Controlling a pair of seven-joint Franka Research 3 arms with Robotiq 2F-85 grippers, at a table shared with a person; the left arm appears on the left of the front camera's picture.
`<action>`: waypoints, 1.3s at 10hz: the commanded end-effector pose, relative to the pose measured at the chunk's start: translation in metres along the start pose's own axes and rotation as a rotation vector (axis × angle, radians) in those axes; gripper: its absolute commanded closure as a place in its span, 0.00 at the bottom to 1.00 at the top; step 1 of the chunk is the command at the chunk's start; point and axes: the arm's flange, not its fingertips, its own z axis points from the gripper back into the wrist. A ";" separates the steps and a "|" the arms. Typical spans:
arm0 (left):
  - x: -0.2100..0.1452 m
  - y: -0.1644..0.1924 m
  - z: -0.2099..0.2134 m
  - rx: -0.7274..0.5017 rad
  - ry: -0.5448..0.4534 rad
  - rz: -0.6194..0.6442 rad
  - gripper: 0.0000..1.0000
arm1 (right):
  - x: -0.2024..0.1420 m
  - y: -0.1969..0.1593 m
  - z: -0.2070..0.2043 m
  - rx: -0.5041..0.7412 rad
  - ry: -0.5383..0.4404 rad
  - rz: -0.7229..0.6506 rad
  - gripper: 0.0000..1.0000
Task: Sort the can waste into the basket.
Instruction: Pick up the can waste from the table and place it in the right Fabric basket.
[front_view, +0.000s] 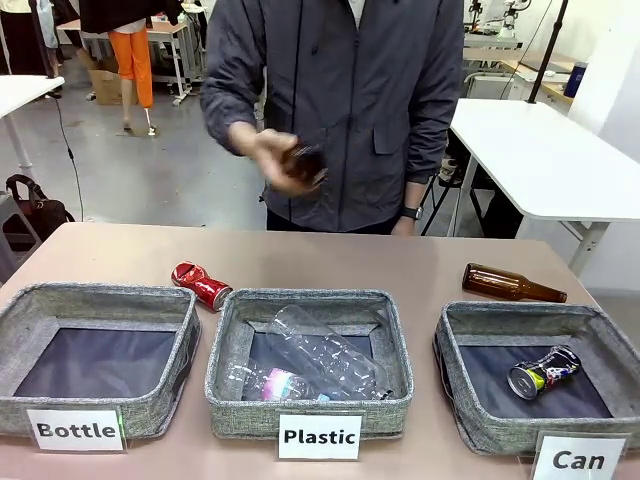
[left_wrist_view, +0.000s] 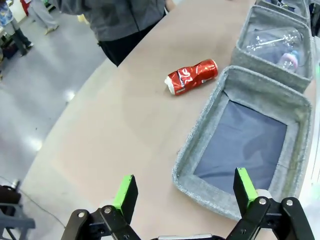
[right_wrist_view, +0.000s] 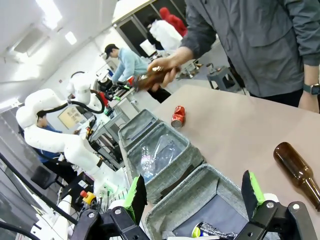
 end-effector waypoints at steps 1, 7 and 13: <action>0.003 0.001 -0.002 -0.004 0.001 -0.007 0.00 | 0.003 0.001 -0.001 0.004 -0.027 0.006 0.00; 0.004 0.003 -0.001 0.008 0.004 0.027 0.00 | 0.003 0.001 -0.001 0.004 -0.027 0.006 0.00; 0.006 0.003 -0.003 -0.007 0.022 0.009 0.00 | 0.003 0.001 -0.001 0.004 -0.027 0.006 0.00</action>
